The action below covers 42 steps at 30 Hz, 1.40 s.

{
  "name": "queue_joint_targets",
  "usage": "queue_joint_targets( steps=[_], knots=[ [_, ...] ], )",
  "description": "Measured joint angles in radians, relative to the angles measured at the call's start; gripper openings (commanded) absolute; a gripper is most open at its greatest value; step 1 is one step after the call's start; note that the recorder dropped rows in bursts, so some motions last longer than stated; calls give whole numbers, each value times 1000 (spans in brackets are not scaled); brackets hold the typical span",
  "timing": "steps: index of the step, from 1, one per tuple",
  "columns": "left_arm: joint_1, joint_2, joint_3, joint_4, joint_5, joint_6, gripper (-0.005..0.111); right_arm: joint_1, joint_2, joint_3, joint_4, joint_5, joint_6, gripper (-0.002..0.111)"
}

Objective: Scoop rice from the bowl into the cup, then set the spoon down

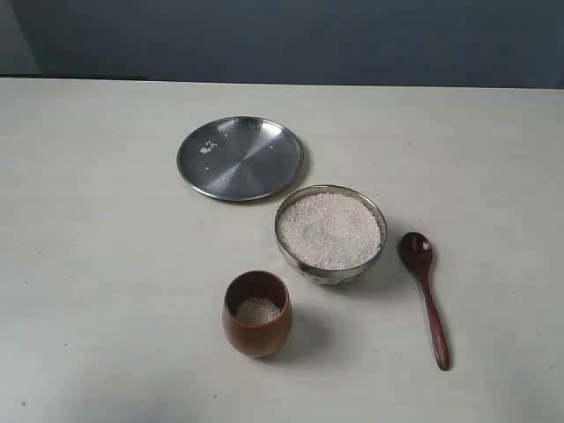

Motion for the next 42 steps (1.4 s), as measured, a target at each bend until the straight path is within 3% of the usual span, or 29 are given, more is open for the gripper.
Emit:
queue_joint_targets(
  steps=[42],
  knots=[
    [0,0,0,0,0,0,0,0,0,0,-51,0,0,0]
  ],
)
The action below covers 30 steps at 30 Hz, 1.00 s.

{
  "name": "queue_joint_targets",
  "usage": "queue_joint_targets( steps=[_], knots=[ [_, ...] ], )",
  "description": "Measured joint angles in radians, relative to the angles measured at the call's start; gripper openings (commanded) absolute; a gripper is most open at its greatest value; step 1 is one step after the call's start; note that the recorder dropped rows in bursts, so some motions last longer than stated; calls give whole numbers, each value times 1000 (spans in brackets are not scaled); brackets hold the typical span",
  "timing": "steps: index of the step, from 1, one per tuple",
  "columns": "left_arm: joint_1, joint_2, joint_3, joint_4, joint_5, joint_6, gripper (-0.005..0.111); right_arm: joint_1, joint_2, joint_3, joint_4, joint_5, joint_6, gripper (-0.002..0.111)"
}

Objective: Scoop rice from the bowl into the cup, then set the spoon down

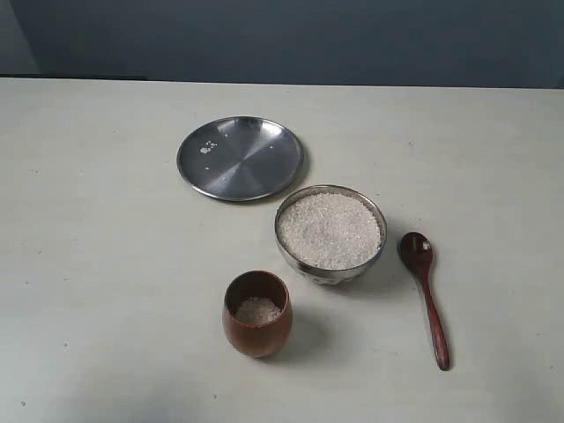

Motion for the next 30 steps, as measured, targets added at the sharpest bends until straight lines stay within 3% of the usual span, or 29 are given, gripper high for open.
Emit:
queue_joint_targets(
  steps=[7,14,23,30],
  knots=[
    [0,0,0,0,0,0,0,0,0,0,-43,-46,0,0],
    [0,0,0,0,0,0,0,0,0,0,-47,-298,0,0],
    [0,0,0,0,0,0,0,0,0,0,211,-632,0,0],
    [0,0,0,0,0,0,0,0,0,0,364,-703,97,0]
  ],
)
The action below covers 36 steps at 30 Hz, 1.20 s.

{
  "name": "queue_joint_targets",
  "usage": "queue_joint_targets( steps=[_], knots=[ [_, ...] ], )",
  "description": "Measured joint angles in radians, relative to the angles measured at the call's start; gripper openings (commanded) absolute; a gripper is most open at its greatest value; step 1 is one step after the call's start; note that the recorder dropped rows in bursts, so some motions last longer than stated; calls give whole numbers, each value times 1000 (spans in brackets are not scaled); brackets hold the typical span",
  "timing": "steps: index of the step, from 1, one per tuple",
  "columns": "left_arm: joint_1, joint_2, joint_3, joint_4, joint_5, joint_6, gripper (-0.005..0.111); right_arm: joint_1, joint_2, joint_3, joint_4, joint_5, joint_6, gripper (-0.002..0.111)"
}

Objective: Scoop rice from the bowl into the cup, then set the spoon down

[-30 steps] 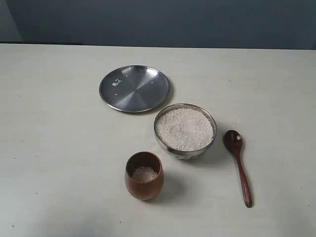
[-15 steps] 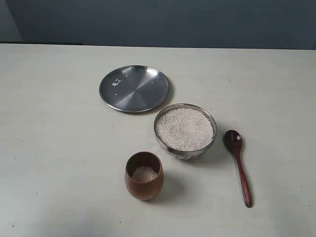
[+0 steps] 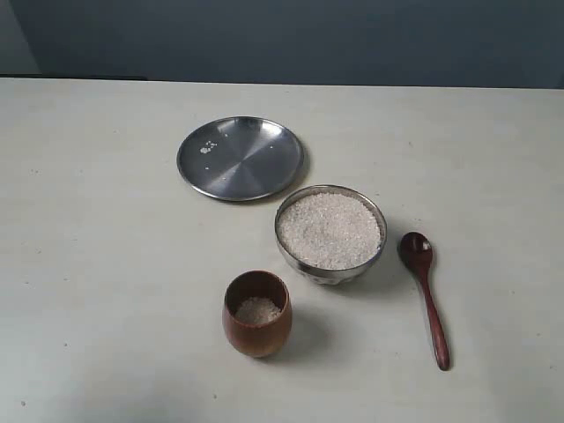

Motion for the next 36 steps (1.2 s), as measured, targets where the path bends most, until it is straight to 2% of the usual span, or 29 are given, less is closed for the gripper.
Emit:
queue_joint_targets(
  steps=[6,11,16,22,26,36],
  knots=[
    [0,0,0,0,0,0,0,0,0,-2,-39,3,156,0],
    [0,0,0,0,0,0,0,0,6,-101,-151,215,186,0],
    [0,0,0,0,0,0,0,10,104,-214,-243,330,146,0],
    [0,0,0,0,0,0,0,151,279,-361,-363,480,93,0],
    [0,0,0,0,0,0,0,255,391,-435,-392,569,-15,0],
    [0,0,0,0,0,0,0,438,638,-479,-397,740,-127,0]
  ],
)
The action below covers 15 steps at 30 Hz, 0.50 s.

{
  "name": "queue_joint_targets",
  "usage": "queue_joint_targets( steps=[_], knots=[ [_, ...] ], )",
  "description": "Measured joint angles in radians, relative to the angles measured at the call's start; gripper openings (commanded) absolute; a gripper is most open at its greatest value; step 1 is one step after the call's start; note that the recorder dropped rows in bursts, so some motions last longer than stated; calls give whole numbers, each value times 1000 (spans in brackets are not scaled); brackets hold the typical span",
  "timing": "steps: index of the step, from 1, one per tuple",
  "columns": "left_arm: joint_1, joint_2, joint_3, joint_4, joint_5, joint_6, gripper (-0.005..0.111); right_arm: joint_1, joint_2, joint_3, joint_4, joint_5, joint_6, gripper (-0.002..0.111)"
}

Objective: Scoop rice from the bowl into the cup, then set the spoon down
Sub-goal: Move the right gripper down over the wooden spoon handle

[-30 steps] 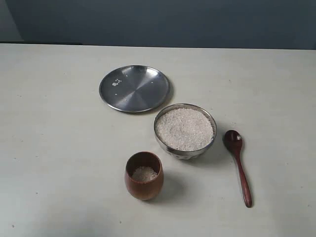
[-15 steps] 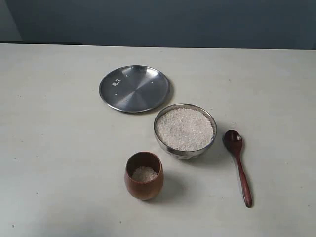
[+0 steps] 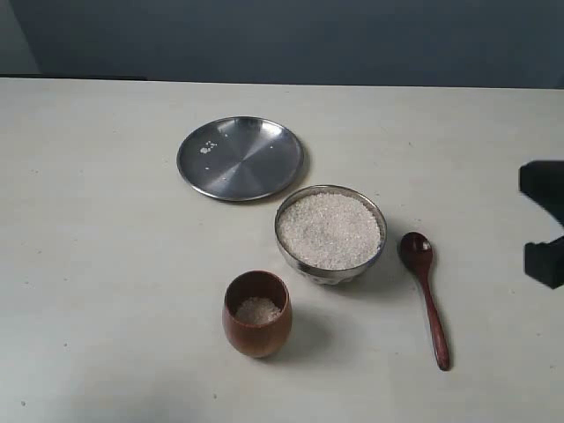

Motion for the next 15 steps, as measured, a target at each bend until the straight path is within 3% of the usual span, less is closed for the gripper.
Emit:
queue_joint_targets(
  steps=[15],
  knots=[
    [0,0,0,0,0,0,0,14,468,0,177,51,-4,0]
  ],
)
